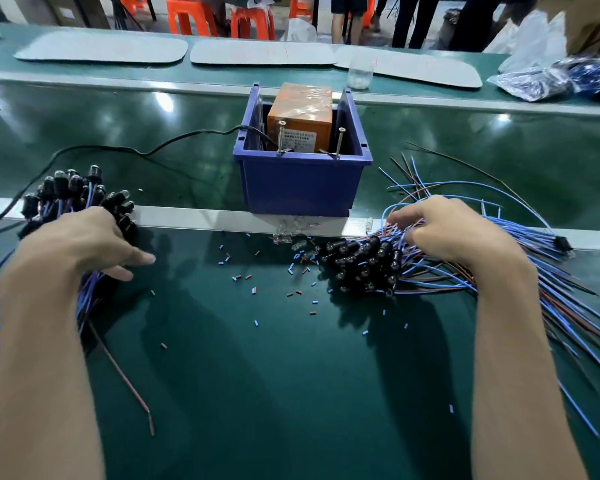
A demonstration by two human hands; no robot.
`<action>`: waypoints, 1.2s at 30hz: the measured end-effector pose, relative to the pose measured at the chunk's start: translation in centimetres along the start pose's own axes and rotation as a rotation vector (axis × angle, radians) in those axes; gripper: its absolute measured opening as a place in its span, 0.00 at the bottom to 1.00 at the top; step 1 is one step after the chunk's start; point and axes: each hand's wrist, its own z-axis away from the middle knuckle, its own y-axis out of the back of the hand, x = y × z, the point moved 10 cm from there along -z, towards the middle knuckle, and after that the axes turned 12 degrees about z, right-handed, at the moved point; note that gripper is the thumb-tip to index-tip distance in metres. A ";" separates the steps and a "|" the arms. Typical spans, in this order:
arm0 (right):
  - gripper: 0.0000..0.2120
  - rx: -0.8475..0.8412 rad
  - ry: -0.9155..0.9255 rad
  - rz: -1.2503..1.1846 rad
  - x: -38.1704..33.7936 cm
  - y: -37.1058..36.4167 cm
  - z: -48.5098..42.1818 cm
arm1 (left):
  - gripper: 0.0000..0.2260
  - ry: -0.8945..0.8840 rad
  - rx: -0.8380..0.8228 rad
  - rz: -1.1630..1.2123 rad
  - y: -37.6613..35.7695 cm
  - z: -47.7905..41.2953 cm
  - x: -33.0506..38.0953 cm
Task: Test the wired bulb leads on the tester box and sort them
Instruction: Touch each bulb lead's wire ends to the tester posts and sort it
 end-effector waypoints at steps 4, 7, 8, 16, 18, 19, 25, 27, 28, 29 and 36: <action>0.18 0.021 0.012 -0.032 -0.1 0.3 0.0 | 0.13 0.025 -0.059 0.016 0.4 -0.7 -1.9; 0.16 0.009 0.035 -0.047 -0.4 0.2 0.0 | 0.15 0.053 -0.119 0.099 -0.8 -0.9 -2.7; 0.16 0.005 0.038 -0.051 -0.5 0.1 0.0 | 0.15 0.069 -0.150 0.127 -1.6 -0.8 -2.9; 0.15 0.090 0.069 -0.087 -0.5 1.1 0.1 | 0.04 -0.048 -0.119 0.060 -2.2 0.2 -0.2; 0.13 0.178 0.103 -0.111 -1.1 2.2 0.3 | 0.03 -0.147 0.011 -0.020 -0.6 1.0 2.2; 0.11 0.222 0.137 -0.145 -1.7 2.8 0.5 | 0.03 -0.209 0.086 -0.028 0.2 1.9 3.8; 0.10 0.228 0.408 -0.574 -7.7 3.9 2.5 | 0.06 -0.790 0.215 0.465 -0.9 10.6 14.4; 0.13 0.125 0.487 -0.619 -10.6 2.7 3.0 | 0.08 -0.898 0.126 0.642 -2.5 12.7 16.8; 0.14 0.080 0.518 -0.642 -11.9 2.1 3.2 | 0.09 -0.944 0.111 0.696 -2.9 13.6 17.7; 0.13 0.052 0.536 -0.691 -12.8 1.6 3.3 | 0.08 -0.980 0.116 0.733 -3.1 14.3 18.2; 0.06 0.096 0.475 -1.300 -11.6 3.1 3.2 | 0.02 -0.965 0.003 1.235 -2.3 15.3 18.0</action>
